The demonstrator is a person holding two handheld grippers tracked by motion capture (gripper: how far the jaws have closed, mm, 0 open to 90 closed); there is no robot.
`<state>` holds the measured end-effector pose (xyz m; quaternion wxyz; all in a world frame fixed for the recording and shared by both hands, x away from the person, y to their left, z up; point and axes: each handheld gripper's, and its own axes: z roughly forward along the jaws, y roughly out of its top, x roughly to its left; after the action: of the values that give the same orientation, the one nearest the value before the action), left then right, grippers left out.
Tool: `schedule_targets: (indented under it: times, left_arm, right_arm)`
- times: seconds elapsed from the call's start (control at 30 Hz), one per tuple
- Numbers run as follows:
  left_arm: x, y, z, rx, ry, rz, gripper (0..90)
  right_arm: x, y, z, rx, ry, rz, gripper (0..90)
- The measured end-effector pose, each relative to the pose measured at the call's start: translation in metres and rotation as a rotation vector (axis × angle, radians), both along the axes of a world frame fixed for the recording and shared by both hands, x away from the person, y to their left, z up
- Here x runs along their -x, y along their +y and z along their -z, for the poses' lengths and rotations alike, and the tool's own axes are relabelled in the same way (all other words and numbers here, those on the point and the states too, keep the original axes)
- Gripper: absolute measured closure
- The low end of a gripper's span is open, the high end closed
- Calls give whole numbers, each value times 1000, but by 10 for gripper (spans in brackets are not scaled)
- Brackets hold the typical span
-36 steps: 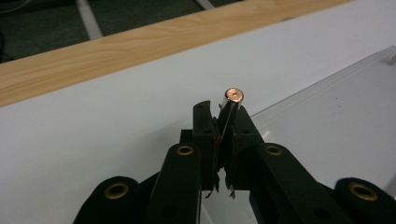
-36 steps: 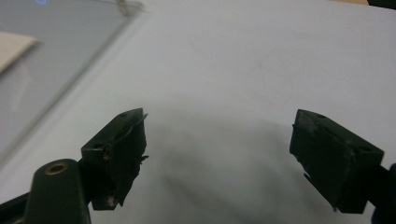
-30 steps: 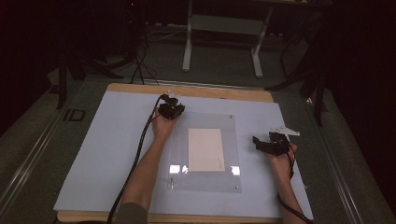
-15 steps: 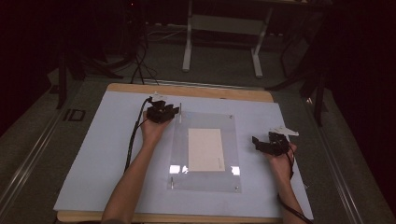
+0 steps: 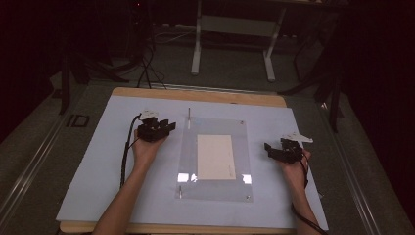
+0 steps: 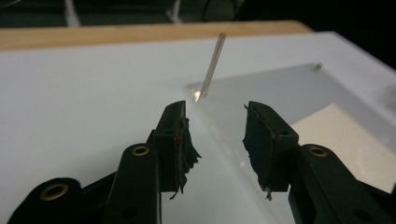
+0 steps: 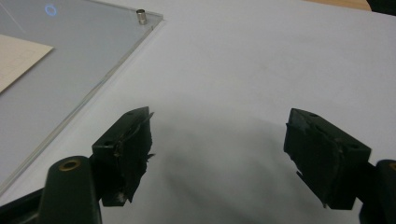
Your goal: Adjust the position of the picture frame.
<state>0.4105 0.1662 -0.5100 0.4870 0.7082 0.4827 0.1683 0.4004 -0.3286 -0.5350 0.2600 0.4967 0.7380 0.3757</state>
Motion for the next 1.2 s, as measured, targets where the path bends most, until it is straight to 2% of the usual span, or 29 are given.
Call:
schedule_targets:
  times: [0.37,0.43,0.5,0.63,0.77,0.9,1.0,1.2]
  left_arm:
    - [43,4,-3,-12,-49,39,560]
    - [51,5,-4,-15,-52,48,556]
    - [59,6,-5,-37,-55,60,551]
    - [75,9,-4,-35,-49,79,554]
    - [90,9,-1,-52,-51,111,552]
    - [103,9,3,-39,-54,153,548]
    - [113,6,9,-84,-44,197,540]
    - [127,1,14,-111,-33,273,524]
  right_arm:
    - [0,0,0,2,0,6,264]
    - [0,1,0,5,-1,8,274]
    - [-1,1,0,11,5,14,313]
    - [-1,2,0,19,9,-2,323]
    - [-1,2,0,20,10,-3,323]
    - [-1,2,0,17,10,5,316]
    - [-1,2,1,20,13,1,312]
    - [-1,3,1,24,11,1,307]
